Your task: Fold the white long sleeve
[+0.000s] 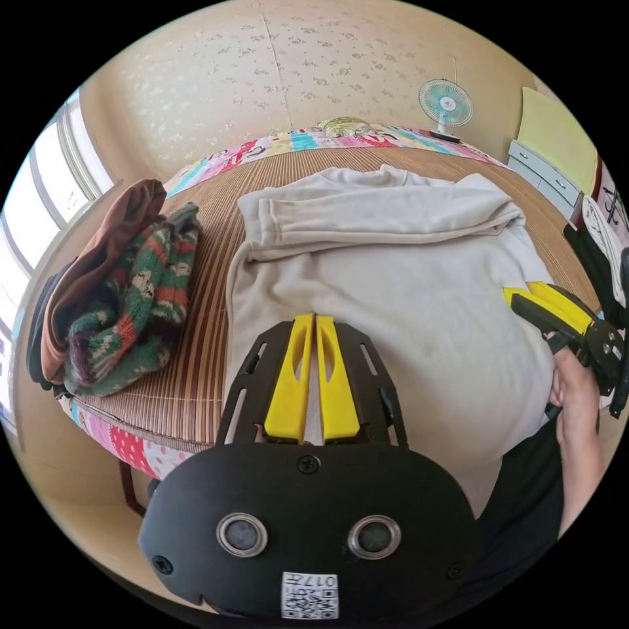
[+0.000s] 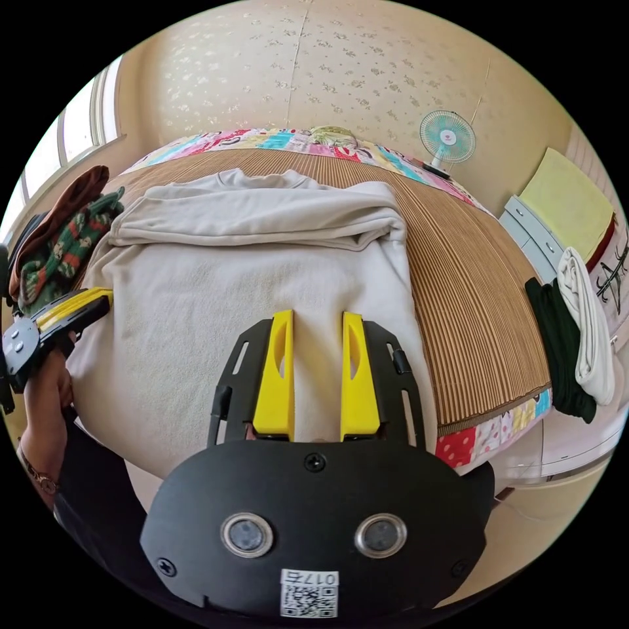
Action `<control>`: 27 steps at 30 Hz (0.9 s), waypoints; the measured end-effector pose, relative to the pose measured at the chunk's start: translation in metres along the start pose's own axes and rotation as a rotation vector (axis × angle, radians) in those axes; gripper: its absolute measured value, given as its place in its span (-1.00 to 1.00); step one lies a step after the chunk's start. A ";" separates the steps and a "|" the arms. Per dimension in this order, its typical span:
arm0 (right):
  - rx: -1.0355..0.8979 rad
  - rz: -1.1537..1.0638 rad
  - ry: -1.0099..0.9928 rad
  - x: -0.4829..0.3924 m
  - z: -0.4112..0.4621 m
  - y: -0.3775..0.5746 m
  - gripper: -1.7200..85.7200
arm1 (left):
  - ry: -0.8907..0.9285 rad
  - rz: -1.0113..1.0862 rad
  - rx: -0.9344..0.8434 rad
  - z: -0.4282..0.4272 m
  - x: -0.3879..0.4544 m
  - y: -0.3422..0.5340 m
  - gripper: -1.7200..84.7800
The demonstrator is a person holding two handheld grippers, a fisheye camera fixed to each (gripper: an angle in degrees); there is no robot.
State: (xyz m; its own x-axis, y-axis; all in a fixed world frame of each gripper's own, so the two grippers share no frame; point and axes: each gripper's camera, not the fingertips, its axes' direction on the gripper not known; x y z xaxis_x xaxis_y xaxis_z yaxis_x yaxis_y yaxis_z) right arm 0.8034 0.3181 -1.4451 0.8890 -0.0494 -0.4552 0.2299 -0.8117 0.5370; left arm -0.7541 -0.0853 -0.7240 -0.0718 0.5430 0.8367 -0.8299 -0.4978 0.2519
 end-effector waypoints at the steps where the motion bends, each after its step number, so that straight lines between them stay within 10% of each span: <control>1: -0.002 -0.002 0.003 0.000 0.002 0.001 -0.69 | 0.020 -0.015 0.000 0.002 -0.004 0.001 -0.98; 18: -0.043 -0.004 -0.007 0.031 0.036 0.019 -0.70 | 0.042 -0.035 -0.003 0.000 0.001 0.007 -0.98; 27: -0.429 -0.123 -0.098 0.060 0.055 -0.052 -0.70 | -0.018 0.189 -0.512 0.026 0.033 -0.107 -0.98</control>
State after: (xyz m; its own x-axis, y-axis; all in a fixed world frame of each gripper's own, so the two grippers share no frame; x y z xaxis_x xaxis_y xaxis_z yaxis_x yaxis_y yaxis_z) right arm 0.8228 0.3250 -1.5391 0.8076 -0.0393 -0.5885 0.4933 -0.5019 0.7105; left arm -0.6536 -0.0313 -0.7105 -0.2399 0.4621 0.8538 -0.9671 -0.1903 -0.1687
